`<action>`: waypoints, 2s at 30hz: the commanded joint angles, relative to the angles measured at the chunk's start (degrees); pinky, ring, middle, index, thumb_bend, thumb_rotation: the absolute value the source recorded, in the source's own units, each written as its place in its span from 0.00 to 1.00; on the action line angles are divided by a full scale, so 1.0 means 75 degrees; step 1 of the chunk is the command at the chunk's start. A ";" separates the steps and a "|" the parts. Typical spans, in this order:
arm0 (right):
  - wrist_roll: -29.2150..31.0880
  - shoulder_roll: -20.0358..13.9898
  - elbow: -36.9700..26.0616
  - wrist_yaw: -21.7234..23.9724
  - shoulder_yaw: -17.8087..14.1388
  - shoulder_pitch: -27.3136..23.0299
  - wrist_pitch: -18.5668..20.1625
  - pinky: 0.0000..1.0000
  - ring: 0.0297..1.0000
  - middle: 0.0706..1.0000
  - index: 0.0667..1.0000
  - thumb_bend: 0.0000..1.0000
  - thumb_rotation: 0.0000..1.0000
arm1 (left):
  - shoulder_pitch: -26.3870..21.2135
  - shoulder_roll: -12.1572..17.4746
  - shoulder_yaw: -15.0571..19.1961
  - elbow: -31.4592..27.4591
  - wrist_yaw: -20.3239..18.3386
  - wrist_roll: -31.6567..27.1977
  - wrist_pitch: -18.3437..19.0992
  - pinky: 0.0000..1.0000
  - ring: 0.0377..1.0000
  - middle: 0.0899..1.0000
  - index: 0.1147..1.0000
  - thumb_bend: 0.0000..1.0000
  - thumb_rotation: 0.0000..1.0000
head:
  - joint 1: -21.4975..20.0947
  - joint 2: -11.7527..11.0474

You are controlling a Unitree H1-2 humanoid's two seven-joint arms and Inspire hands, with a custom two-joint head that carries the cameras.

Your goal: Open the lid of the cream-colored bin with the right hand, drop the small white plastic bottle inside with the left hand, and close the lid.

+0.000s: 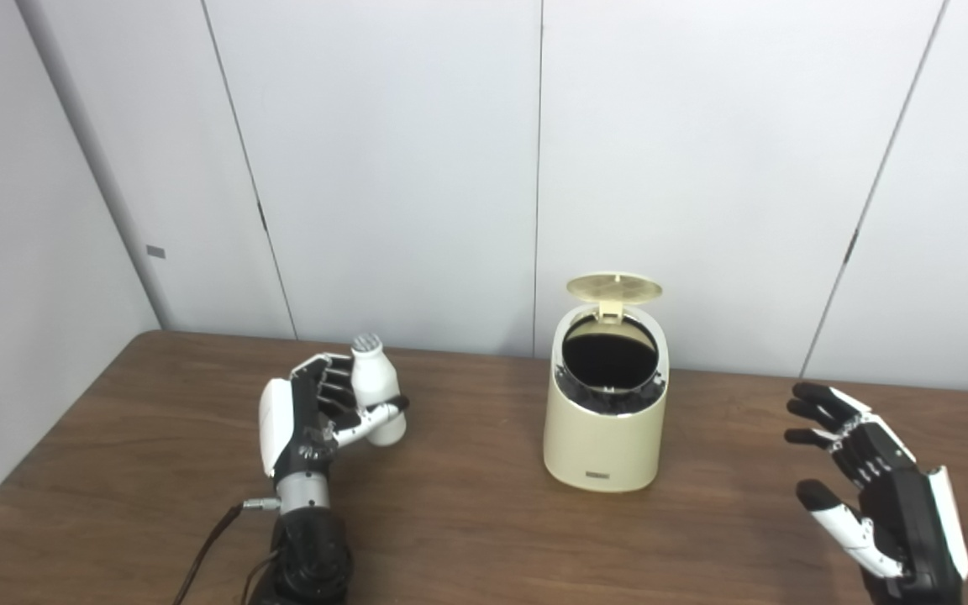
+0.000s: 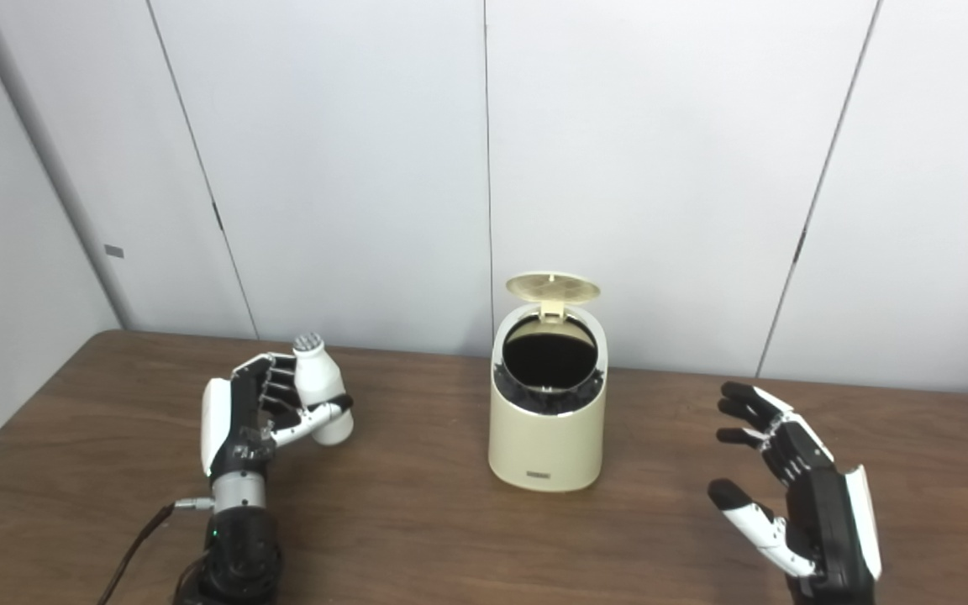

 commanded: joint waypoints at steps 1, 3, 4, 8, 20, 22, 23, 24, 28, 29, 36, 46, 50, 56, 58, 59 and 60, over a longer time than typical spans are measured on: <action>0.0071 0.0003 -0.0304 0.0029 0.0000 -0.0177 -0.0152 0.65 0.77 0.78 0.73 0.73 0.61 | -0.0398 0.0072 0.0060 -0.0055 0.0243 0.0003 -0.0235 0.32 0.41 0.42 0.44 0.51 0.00 | 0.0000 0.0002; 0.0089 0.0005 -0.0307 0.0040 0.0007 -0.0185 -0.0150 0.65 0.76 0.78 0.73 0.72 0.61 | -0.0407 0.0081 0.0053 -0.0047 0.0287 0.0015 -0.0222 0.31 0.41 0.42 0.44 0.50 0.00 | 0.0002 -0.0008; 0.0095 0.0011 -0.0305 0.0036 0.0005 -0.0189 -0.0138 0.65 0.77 0.78 0.73 0.72 0.61 | -0.0406 0.0098 0.0035 -0.0045 0.0326 0.0059 -0.0239 0.31 0.41 0.42 0.44 0.50 0.00 | 0.0006 -0.0018; 0.0017 -0.0008 -0.0261 0.0020 0.0004 -0.0195 -0.0165 0.65 0.77 0.78 0.73 0.73 0.63 | -0.0394 0.0168 -0.0021 -0.0025 0.0457 0.0132 -0.0352 0.32 0.41 0.42 0.43 0.51 0.00 | -0.0010 -0.0033; -0.0027 0.0041 -0.0337 0.0017 0.0033 -0.0184 -0.0068 0.65 0.76 0.78 0.74 0.72 0.63 | -0.0054 0.0235 -0.0511 -0.1148 0.0205 0.0377 -0.0903 0.33 0.41 0.42 0.43 0.51 0.00 | -0.0156 -0.0047; -0.0101 0.0048 -0.0342 0.0008 0.0054 -0.0187 -0.0042 0.64 0.76 0.78 0.74 0.72 0.63 | 0.0024 0.0200 -0.0634 -0.1623 0.0103 0.0462 -0.0979 0.35 0.42 0.43 0.42 0.50 0.00 | -0.0193 -0.0060; -0.0122 0.0053 -0.0335 0.0004 0.0063 -0.0192 -0.0042 0.64 0.76 0.79 0.74 0.71 0.63 | 0.0045 0.0190 -0.0661 -0.1747 0.0080 0.0487 -0.0993 0.35 0.42 0.43 0.42 0.50 0.00 | -0.0209 -0.0068; -0.0131 0.0057 -0.0307 0.0004 0.0072 -0.0205 -0.0070 0.64 0.76 0.79 0.74 0.71 0.62 | 0.0073 0.0176 -0.0702 -0.1942 0.0016 0.0498 -0.1012 0.35 0.42 0.43 0.42 0.50 0.00 | -0.0227 -0.0086; -0.0467 0.0086 -0.0246 -0.0097 0.0099 -0.0247 -0.0158 0.70 0.79 0.79 0.74 0.67 0.62 | 0.0140 0.0090 -0.0850 -0.2730 -0.0250 0.0654 -0.1060 0.40 0.48 0.45 0.37 0.50 0.00 | -0.0322 -0.0147; -0.0540 0.0093 -0.0211 -0.0125 0.0103 -0.0268 -0.0238 0.71 0.79 0.79 0.73 0.65 0.63 | 0.0138 0.0096 -0.0907 -0.2869 -0.0302 0.0706 -0.1163 0.41 0.50 0.44 0.36 0.50 0.00 | -0.0339 -0.0157; -0.0941 0.0119 -0.0009 -0.0344 0.0073 -0.0379 -0.0484 0.78 0.86 0.81 0.75 0.64 0.67 | 0.0091 0.0069 -0.1174 -0.3447 -0.0678 0.0865 -0.1692 0.70 0.60 0.45 0.38 0.52 0.00 | -0.0480 -0.0238; -0.1206 0.0168 0.0092 -0.0575 0.0046 -0.0419 -0.0563 0.83 0.88 0.82 0.77 0.64 0.71 | -0.0138 -0.0017 -0.1527 -0.3534 -0.0901 0.1665 -0.2347 1.00 0.75 0.42 0.43 0.52 0.00 | -0.0659 -0.0291; -0.1238 0.0156 0.0217 -0.0644 0.0044 -0.0460 -0.0708 0.83 0.88 0.82 0.76 0.65 0.72 | -0.0250 -0.0010 -0.1705 -0.3413 -0.0875 0.2083 -0.2587 1.00 0.78 0.41 0.45 0.52 0.00 | -0.0734 -0.0324; -0.1102 0.0194 0.0219 -0.0624 0.0060 -0.0446 -0.0663 0.87 0.90 0.83 0.75 0.65 0.70 | -0.0460 -0.0223 -0.1861 -0.2958 0.0009 0.3268 -0.2817 1.00 0.77 0.41 0.45 0.52 0.00 | -0.0769 -0.0374; -0.1129 0.0215 0.0167 -0.0627 0.0064 -0.0419 -0.0563 0.87 0.91 0.83 0.75 0.66 0.72 | -0.0578 -0.0399 -0.1934 -0.2697 0.0693 0.3893 -0.2758 1.00 0.76 0.40 0.45 0.52 0.00 | -0.0784 -0.0381; -0.1151 0.0216 0.0150 -0.0624 0.0072 -0.0412 -0.0551 0.88 0.91 0.83 0.76 0.66 0.73 | -0.0650 -0.0518 -0.1964 -0.2546 0.1026 0.4112 -0.2713 1.00 0.75 0.41 0.45 0.52 0.00 | -0.0787 -0.0380; -0.1196 0.0227 0.0128 -0.0636 0.0077 -0.0408 -0.0538 0.89 0.91 0.84 0.76 0.65 0.73 | -0.0732 -0.0627 -0.1997 -0.2377 0.1313 0.4253 -0.2680 1.00 0.75 0.41 0.45 0.52 0.00 | -0.0809 -0.0377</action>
